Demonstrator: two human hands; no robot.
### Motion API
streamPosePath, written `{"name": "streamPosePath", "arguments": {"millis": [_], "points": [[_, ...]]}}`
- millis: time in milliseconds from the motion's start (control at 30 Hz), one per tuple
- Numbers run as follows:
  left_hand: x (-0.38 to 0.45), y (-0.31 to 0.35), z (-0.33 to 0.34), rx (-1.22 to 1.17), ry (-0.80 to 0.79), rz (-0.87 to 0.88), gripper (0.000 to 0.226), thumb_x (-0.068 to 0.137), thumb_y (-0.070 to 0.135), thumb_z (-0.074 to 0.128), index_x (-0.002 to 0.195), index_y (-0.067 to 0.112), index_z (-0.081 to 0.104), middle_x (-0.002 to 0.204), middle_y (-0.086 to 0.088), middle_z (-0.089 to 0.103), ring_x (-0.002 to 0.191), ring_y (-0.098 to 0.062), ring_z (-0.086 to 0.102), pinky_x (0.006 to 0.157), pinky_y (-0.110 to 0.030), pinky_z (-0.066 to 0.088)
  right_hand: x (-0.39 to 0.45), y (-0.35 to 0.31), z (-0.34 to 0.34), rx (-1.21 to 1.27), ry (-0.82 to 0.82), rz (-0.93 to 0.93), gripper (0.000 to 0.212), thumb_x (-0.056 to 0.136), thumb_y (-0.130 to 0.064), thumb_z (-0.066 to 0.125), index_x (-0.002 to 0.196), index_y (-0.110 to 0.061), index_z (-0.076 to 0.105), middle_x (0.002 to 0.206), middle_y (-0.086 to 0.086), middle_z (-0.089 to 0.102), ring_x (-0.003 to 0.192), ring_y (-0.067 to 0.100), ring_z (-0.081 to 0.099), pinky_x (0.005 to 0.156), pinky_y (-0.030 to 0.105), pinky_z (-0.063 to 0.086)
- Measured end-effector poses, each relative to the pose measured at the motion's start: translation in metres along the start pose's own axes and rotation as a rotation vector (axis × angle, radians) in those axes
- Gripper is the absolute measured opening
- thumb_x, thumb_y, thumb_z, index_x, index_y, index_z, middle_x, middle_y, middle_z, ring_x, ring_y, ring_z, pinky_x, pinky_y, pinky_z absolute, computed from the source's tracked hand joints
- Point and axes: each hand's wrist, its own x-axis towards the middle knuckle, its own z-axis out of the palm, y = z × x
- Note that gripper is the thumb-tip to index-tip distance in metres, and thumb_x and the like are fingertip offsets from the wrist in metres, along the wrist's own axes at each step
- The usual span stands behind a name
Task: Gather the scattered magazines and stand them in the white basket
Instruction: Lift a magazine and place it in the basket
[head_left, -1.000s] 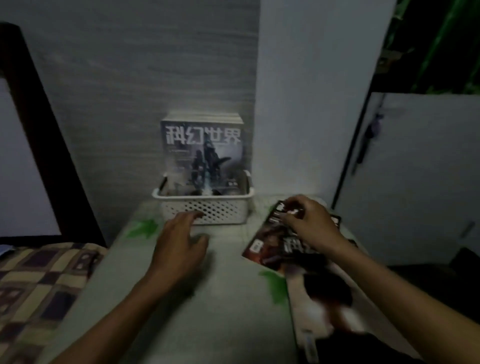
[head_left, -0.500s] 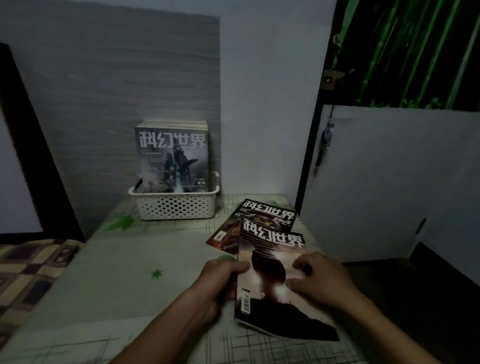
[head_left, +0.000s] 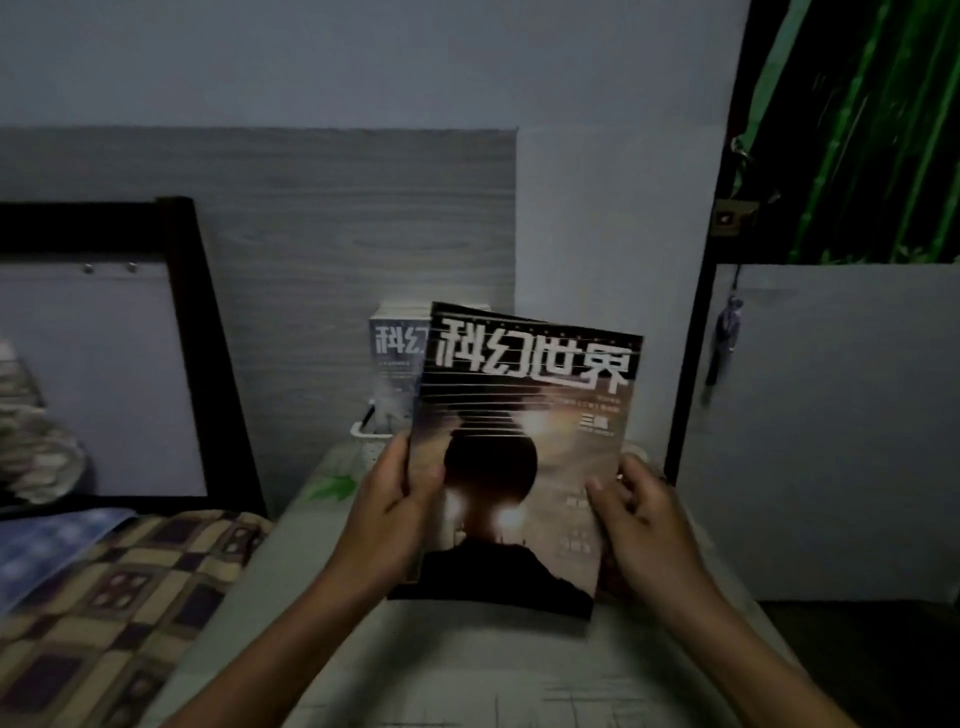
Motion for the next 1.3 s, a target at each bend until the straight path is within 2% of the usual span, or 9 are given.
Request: {"name": "streamPosePath", "arguments": {"millis": [100, 200, 267, 433, 567, 767, 900, 1067, 1300], "points": [[-0.007, -0.01, -0.026, 0.191, 0.028, 0.05, 0.033, 0.098, 0.029, 0.054, 0.117, 0.055, 0.053, 0.108, 0.026, 0.065, 0.095, 0.009, 0.06, 0.077, -0.016, 0.05, 0.002, 0.006, 0.027, -0.087, 0.002, -0.045, 0.019, 0.098, -0.02, 0.052, 0.11, -0.034, 0.058, 0.101, -0.018, 0.074, 0.089, -0.001, 0.069, 0.072, 0.018, 0.053], [-0.022, -0.04, -0.04, 0.255, 0.067, 0.015, 0.043, 0.092, 0.01, 0.061, 0.105, 0.051, 0.057, 0.107, 0.015, 0.069, 0.086, -0.001, 0.064, 0.072, -0.025, 0.055, -0.006, 0.028, 0.049, -0.148, -0.021, -0.036, 0.018, 0.096, -0.011, 0.054, 0.101, -0.027, 0.057, 0.094, -0.02, 0.074, 0.083, -0.012, 0.065, 0.065, 0.005, 0.045], [-0.031, -0.057, -0.046, 0.259, 0.089, -0.023, 0.046, 0.09, 0.006, 0.063, 0.094, 0.052, 0.061, 0.099, 0.025, 0.07, 0.086, 0.003, 0.065, 0.068, -0.015, 0.053, -0.011, 0.038, 0.058, -0.204, -0.031, -0.037, 0.015, 0.097, -0.017, 0.054, 0.099, -0.031, 0.056, 0.095, -0.032, 0.069, 0.084, -0.019, 0.061, 0.067, 0.0, 0.041], [-0.008, -0.064, -0.053, 0.342, 0.27, -0.016, 0.037, 0.082, 0.012, 0.074, 0.087, 0.046, 0.057, 0.079, 0.019, 0.069, 0.075, 0.006, 0.064, 0.064, -0.022, 0.054, 0.02, 0.027, 0.07, -0.126, 0.03, -0.005, 0.014, 0.098, -0.023, 0.052, 0.097, -0.036, 0.053, 0.092, -0.014, 0.075, 0.078, 0.001, 0.07, 0.066, 0.027, 0.055], [0.062, -0.037, -0.061, 0.31, 0.325, 0.125, 0.027, 0.085, 0.016, 0.07, 0.083, 0.039, 0.058, 0.076, 0.017, 0.067, 0.072, 0.007, 0.063, 0.058, -0.012, 0.048, 0.087, -0.012, 0.081, -0.091, 0.171, -0.105, 0.01, 0.094, -0.025, 0.058, 0.091, -0.031, 0.052, 0.083, -0.003, 0.071, 0.064, 0.004, 0.067, 0.057, 0.028, 0.052], [0.177, -0.041, -0.069, 0.383, 0.344, 0.143, 0.03, 0.088, 0.018, 0.067, 0.076, 0.039, 0.049, 0.078, 0.016, 0.062, 0.068, 0.004, 0.06, 0.054, -0.014, 0.04, 0.201, -0.028, 0.101, -0.16, 0.206, -0.103, 0.01, 0.088, -0.025, 0.066, 0.082, -0.021, 0.059, 0.087, 0.002, 0.07, 0.081, 0.024, 0.069, 0.075, 0.051, 0.058], [0.21, -0.085, -0.064, 0.428, 0.291, 0.085, 0.033, 0.088, 0.015, 0.067, 0.073, 0.035, 0.045, 0.075, 0.014, 0.059, 0.067, 0.003, 0.058, 0.053, -0.016, 0.038, 0.238, 0.01, 0.122, -0.199, 0.232, -0.022, 0.015, 0.086, -0.024, 0.068, 0.076, -0.018, 0.06, 0.081, 0.002, 0.068, 0.078, 0.025, 0.067, 0.075, 0.048, 0.058], [0.214, -0.134, -0.053, 0.444, 0.2, 0.014, 0.026, 0.088, 0.017, 0.066, 0.076, 0.033, 0.05, 0.078, 0.01, 0.062, 0.07, -0.002, 0.061, 0.054, -0.018, 0.043, 0.242, 0.062, 0.128, -0.301, 0.267, 0.015, 0.012, 0.087, -0.027, 0.067, 0.08, -0.019, 0.061, 0.081, -0.007, 0.065, 0.076, 0.015, 0.062, 0.056, 0.022, 0.039], [0.211, -0.156, -0.052, 0.441, 0.169, -0.136, 0.02, 0.086, 0.018, 0.069, 0.078, 0.027, 0.054, 0.082, 0.004, 0.064, 0.076, -0.012, 0.065, 0.062, -0.035, 0.057, 0.235, 0.084, 0.131, -0.334, 0.228, 0.014, 0.013, 0.087, -0.024, 0.069, 0.078, -0.017, 0.063, 0.081, 0.0, 0.068, 0.077, 0.019, 0.065, 0.07, 0.034, 0.052]]}}
